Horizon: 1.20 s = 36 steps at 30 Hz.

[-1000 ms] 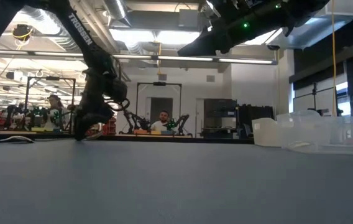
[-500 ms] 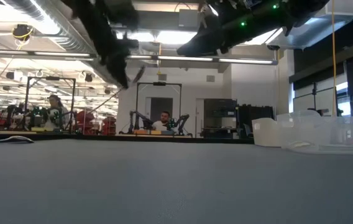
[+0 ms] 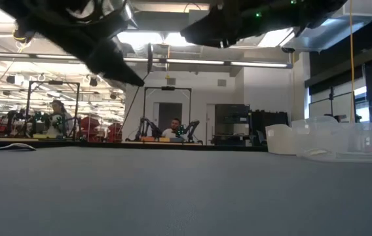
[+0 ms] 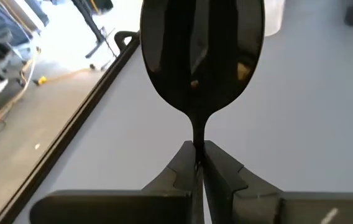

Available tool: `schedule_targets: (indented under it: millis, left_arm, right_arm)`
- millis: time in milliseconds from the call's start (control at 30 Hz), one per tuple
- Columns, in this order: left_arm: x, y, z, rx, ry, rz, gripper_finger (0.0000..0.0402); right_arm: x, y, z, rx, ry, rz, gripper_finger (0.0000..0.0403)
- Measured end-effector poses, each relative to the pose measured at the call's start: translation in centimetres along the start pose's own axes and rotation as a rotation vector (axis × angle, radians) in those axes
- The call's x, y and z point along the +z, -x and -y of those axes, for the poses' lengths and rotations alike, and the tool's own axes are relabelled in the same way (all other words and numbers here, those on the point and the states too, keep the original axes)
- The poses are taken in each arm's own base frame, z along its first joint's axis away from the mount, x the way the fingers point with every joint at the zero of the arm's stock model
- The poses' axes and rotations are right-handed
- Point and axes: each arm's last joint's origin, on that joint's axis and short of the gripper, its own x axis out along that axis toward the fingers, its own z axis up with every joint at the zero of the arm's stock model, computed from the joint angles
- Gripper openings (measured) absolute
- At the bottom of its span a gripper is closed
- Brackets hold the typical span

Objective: Sort silverware by color (type)
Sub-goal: Put the black spoon into the black bin

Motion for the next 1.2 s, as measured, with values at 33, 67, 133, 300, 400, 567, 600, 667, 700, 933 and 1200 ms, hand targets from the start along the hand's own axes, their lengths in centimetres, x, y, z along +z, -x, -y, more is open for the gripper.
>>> schedule_targets:
  millis: [33,67,133,300,400,567,600,667,700,933,1200]
  left_arm:
    - [-0.5,0.0,0.5,0.001,-0.001,0.017,0.0012]
    - [-1.0,0.1,0.9,0.004,-0.004,0.031,0.0012]
    - [-2.0,0.3,1.7,0.01,-0.022,0.058,0.0012]
    - [-3.3,1.3,3.0,0.04,-0.09,0.14,0.0012]
    - [-3.4,1.9,3.7,0.031,-0.138,0.188,0.0012]
    - [-2.8,2.7,4.2,0.107,-0.168,0.255,0.0012]
    - [-2.7,2.8,4.2,0.14,-0.16,0.257,0.0012]
    - [-2.7,3.0,4.2,0.183,-0.151,0.254,0.0012]
    - [-2.7,3.0,4.2,0.192,-0.15,0.252,0.0012]
    - [-2.7,3.4,4.5,0.197,-0.149,0.258,0.0012]
    - [-2.6,3.4,4.6,0.194,-0.145,0.264,0.0012]
  right_arm:
    - [0.1,0.0,0.0,0.016,-0.001,0.009,0.0292]
    - [0.1,0.0,-0.1,0.031,-0.001,0.021,0.029]
    - [0.2,0.0,-0.1,0.058,-0.002,0.037,0.0288]
    - [-0.2,-0.6,-0.4,0.087,0.012,0.051,0.0286]
    - [-0.6,-1.1,-0.6,0.083,0.024,0.066,0.0286]
    - [-0.9,-1.5,-0.7,0.079,0.076,0.076,0.0286]
    - [-1.0,-1.5,-0.7,0.08,0.078,0.074,0.0286]
    - [-0.9,-1.5,-0.7,0.079,0.078,0.077,0.0286]
    - [-0.9,-1.5,-0.7,0.078,0.078,0.08,0.0286]
    - [-0.9,-1.7,-0.9,0.126,0.078,0.122,0.0286]
    - [-1.7,-3.1,-1.4,0.139,0.103,0.171,0.0286]
